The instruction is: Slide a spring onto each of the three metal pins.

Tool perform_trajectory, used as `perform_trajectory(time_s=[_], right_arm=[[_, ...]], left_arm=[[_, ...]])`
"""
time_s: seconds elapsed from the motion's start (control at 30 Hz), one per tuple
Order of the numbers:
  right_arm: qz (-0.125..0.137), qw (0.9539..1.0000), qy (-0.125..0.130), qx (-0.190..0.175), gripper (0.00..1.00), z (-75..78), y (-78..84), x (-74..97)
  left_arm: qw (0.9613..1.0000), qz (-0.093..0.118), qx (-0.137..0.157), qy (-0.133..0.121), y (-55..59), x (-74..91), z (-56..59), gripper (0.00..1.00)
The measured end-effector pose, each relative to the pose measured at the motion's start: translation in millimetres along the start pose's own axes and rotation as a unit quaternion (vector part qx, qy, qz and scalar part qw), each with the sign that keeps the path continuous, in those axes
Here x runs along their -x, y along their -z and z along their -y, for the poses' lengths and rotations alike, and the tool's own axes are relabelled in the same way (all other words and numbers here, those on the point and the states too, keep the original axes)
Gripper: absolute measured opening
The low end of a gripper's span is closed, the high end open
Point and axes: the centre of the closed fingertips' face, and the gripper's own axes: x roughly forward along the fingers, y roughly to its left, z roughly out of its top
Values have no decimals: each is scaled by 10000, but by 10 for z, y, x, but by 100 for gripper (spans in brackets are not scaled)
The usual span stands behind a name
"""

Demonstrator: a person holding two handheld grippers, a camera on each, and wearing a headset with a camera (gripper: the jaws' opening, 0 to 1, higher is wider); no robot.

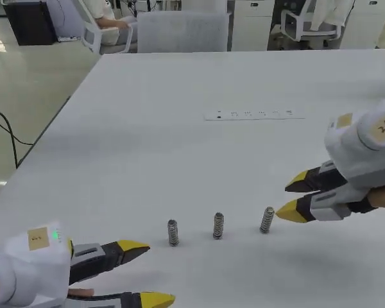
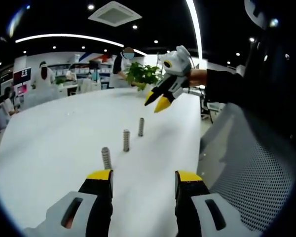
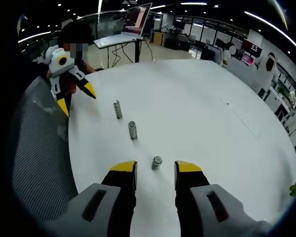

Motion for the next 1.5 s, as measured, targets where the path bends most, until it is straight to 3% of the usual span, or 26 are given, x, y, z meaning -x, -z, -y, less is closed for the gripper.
perform_trajectory(time_s=[0.27, 0.47, 0.97, 1.5], right_arm=[[145, 9998, -34, -146, 31, -86, 169, 32], [470, 9985, -70, -276, 34, -188, 201, 45], [608, 9972, -35, -428, 45, -301, 401, 43], [837, 9955, 112, -440, 56, -303, 316, 62]], left_arm=[[9997, 132, 108, -202, -27, 27, -60, 45], [9992, 167, 171, -305, -15, 54, -88, 45], [9989, 139, 222, -399, 15, 61, -116, 50], [9987, 146, 269, -397, 17, 49, -104, 61]])
